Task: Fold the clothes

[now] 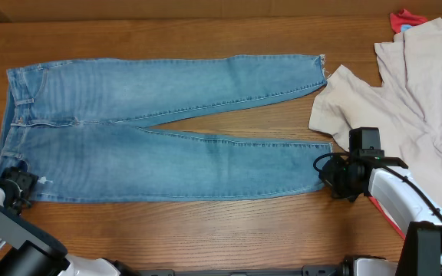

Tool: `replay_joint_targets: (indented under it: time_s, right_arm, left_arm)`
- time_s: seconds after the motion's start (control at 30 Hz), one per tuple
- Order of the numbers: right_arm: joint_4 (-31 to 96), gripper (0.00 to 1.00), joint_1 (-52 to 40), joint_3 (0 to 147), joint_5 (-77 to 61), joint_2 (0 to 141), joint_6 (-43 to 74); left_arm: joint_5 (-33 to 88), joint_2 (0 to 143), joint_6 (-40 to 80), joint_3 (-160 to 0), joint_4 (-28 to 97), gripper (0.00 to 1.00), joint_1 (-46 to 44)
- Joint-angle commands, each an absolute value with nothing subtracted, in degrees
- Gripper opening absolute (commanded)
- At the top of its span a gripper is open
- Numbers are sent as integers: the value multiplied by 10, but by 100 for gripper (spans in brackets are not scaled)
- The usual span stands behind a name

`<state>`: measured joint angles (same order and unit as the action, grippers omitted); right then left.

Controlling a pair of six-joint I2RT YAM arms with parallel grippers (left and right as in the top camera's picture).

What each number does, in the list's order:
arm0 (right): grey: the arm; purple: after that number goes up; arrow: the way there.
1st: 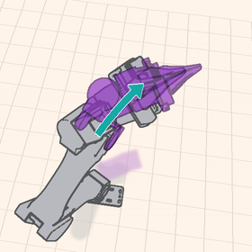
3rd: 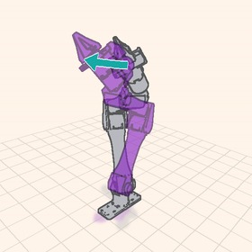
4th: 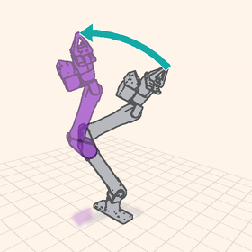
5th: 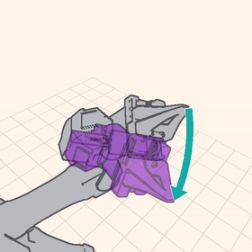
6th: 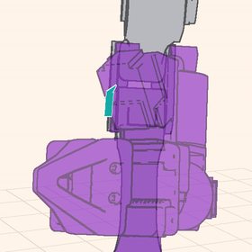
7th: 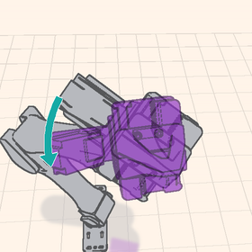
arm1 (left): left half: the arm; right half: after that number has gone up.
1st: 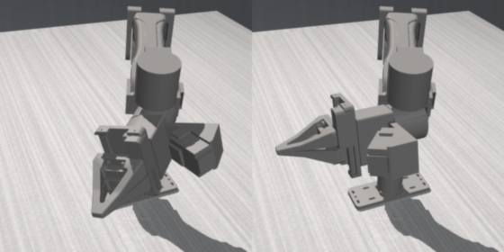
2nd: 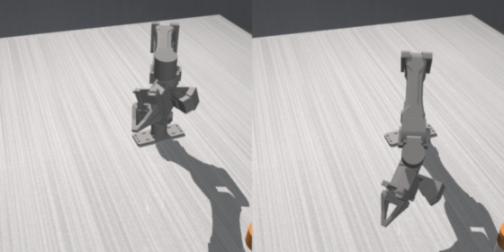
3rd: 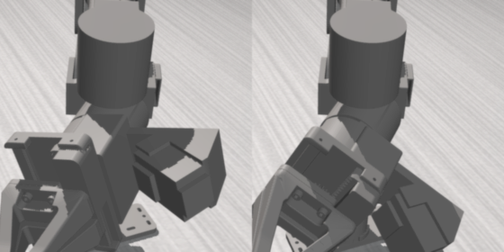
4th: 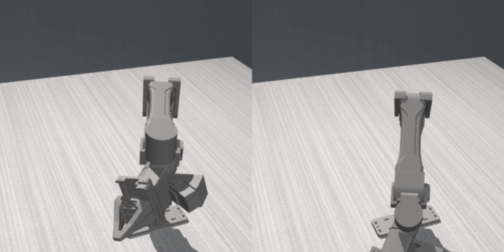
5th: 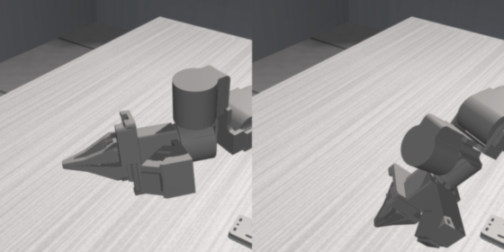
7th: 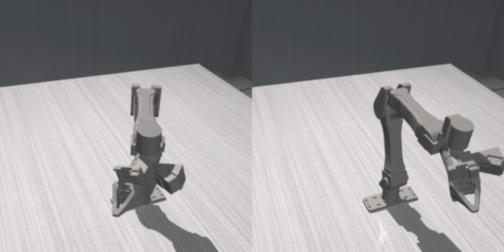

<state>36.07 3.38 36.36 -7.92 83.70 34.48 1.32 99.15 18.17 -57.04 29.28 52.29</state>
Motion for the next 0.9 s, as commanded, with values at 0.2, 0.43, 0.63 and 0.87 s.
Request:
replay_joint_targets:
  time_s: [0.2, 0.43, 0.63, 0.87]
  right_arm:
    - [367, 9, 34, 342, -69, 860, 341]
    - [368, 10, 34, 342, -69, 860, 341]
    - [369, 10, 34, 342, -69, 860, 341]
    - [372, 10, 34, 342, -69, 860, 341]
  left_arm:
    - [-6, 1020, 171, -568, 281, 74, 530]
    - [-4, 1050, 180, -568, 261, 77, 534]
    - [16, 1050, 180, -568, 254, 52, 534]
    - [25, 1050, 180, -568, 265, 34, 535]
